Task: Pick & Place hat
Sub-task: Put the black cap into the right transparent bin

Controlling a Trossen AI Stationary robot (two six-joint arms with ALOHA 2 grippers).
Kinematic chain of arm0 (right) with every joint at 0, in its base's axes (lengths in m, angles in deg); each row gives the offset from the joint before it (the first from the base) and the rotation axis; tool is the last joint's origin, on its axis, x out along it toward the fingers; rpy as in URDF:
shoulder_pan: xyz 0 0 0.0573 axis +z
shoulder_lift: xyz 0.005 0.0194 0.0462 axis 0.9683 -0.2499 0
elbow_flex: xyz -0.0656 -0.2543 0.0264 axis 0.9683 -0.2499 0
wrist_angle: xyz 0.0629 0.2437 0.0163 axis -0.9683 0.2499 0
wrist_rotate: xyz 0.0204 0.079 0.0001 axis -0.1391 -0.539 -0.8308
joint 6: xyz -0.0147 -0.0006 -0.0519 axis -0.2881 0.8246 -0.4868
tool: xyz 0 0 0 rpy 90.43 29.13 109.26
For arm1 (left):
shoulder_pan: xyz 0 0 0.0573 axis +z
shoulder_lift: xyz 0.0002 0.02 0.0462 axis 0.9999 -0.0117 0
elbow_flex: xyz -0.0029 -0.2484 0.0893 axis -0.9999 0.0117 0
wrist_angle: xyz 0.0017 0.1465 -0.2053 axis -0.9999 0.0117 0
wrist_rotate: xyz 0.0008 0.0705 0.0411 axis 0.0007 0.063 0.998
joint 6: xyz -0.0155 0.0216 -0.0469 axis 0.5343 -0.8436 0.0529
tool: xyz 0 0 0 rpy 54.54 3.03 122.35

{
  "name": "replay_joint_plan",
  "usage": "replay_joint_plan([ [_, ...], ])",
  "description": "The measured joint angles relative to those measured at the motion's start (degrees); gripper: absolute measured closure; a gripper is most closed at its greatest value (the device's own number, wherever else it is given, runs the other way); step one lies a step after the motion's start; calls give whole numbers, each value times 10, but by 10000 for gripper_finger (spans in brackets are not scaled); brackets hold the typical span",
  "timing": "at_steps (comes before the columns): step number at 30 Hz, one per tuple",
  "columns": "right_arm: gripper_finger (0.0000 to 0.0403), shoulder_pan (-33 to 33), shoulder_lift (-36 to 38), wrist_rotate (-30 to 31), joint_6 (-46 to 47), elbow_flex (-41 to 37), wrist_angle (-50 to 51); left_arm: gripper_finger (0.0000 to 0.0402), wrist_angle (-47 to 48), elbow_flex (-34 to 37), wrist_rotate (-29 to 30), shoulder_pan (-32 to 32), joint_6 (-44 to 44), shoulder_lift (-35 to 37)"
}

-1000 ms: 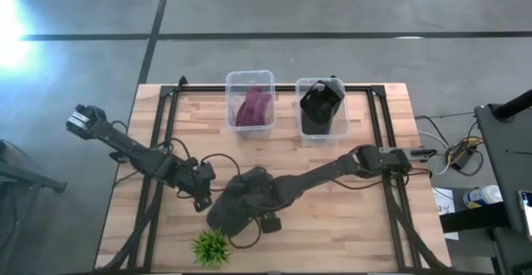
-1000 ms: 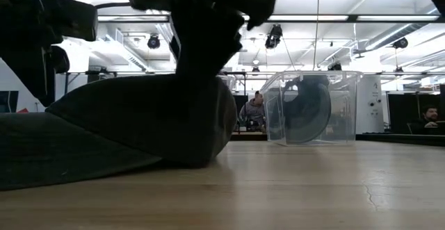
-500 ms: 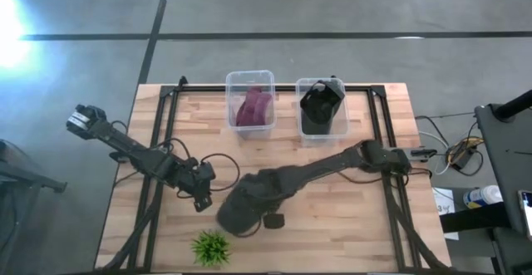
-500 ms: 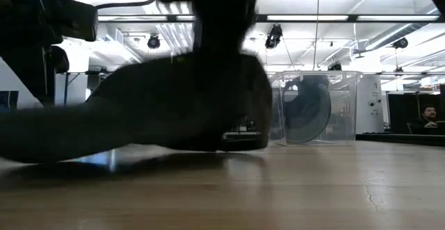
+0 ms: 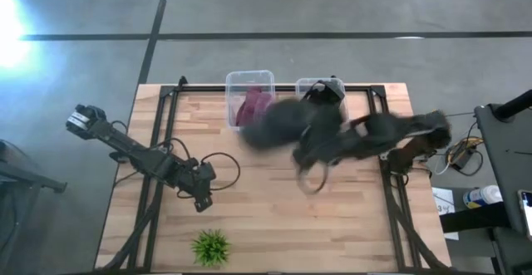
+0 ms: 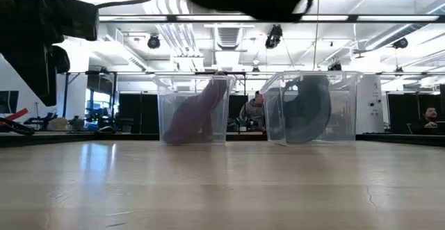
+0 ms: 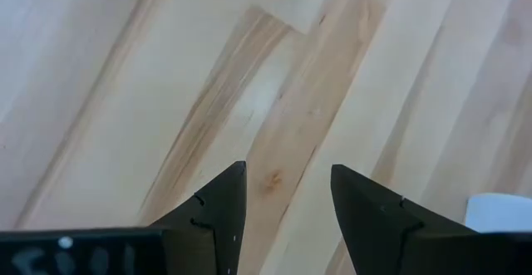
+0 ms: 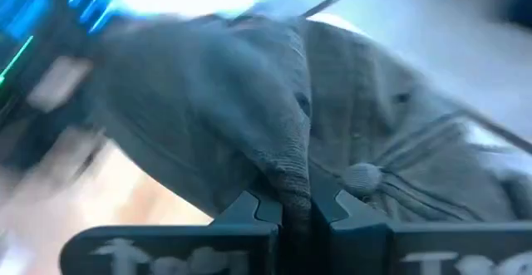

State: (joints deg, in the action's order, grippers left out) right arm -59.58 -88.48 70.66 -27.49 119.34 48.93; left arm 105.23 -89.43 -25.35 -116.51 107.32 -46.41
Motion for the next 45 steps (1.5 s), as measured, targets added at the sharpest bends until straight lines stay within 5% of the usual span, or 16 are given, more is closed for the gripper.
replay_joint_plan([
  [4,394,-23,74,137,150,-27,61,232,-5,0,5,0,7,0],
  [9,394,-74,129,134,203,-118,-7,232,-16,0,12,0,9,0],
  [18,394,-168,182,30,178,-337,-199,232,-25,0,13,0,29,0],
  [25,394,-244,247,-132,58,-461,-483,232,-25,0,15,0,35,0],
  [45,394,-339,328,-192,172,-691,-470,232,-24,0,18,0,30,0],
])
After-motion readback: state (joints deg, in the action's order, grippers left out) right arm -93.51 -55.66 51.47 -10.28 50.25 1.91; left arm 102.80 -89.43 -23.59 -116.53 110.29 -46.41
